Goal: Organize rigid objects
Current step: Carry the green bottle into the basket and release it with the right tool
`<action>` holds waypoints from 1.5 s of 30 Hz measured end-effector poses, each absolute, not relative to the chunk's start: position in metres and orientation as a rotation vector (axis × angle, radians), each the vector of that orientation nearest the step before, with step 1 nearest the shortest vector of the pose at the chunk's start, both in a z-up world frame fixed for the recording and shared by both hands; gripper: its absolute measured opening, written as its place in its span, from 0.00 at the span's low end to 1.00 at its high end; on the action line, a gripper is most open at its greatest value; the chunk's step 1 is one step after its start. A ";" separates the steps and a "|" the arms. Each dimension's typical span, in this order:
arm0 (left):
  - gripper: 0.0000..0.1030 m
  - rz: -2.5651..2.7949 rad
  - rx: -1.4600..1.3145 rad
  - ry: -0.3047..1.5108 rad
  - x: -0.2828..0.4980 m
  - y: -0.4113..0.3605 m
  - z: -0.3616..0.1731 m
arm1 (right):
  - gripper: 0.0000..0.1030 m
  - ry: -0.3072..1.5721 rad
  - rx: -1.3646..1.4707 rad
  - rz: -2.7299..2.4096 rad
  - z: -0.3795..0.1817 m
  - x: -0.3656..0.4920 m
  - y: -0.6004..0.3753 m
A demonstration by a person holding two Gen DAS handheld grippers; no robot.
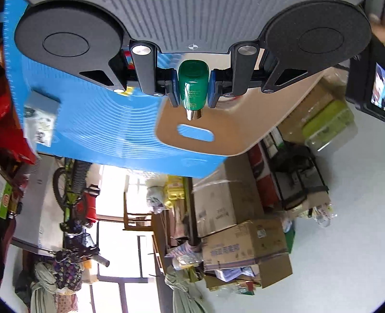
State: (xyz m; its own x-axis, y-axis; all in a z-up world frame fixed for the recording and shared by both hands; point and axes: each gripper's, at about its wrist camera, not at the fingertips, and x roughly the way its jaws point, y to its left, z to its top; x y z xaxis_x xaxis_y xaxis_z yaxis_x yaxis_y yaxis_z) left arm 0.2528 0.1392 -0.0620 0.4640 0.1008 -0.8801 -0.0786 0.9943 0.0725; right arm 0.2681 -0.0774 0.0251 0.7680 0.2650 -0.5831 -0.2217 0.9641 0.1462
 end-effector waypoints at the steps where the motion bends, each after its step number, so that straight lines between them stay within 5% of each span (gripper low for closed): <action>1: 0.14 0.110 0.023 1.083 0.253 0.138 -0.062 | 0.32 0.648 0.071 0.272 0.023 0.269 -0.072; 19: 0.13 0.102 0.029 1.084 0.254 0.137 -0.065 | 0.33 0.858 -0.071 0.347 -0.052 0.280 0.006; 27: 0.13 0.104 0.035 1.083 0.254 0.136 -0.066 | 0.48 0.855 -0.061 0.371 -0.049 0.275 -0.001; 31: 0.14 0.106 0.038 1.084 0.255 0.136 -0.067 | 0.76 0.813 -0.045 0.348 -0.035 0.270 -0.009; 45: 0.14 0.109 0.033 1.086 0.255 0.135 -0.064 | 0.82 0.703 0.050 0.165 -0.002 0.270 -0.104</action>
State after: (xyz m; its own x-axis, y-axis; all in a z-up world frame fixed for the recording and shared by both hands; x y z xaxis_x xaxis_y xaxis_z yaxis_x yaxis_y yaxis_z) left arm 0.2552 0.1352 -0.0639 0.4612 0.1046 -0.8811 -0.0726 0.9941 0.0800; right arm 0.2702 -0.1038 -0.0015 0.7502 0.1680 -0.6394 -0.1346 0.9857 0.1012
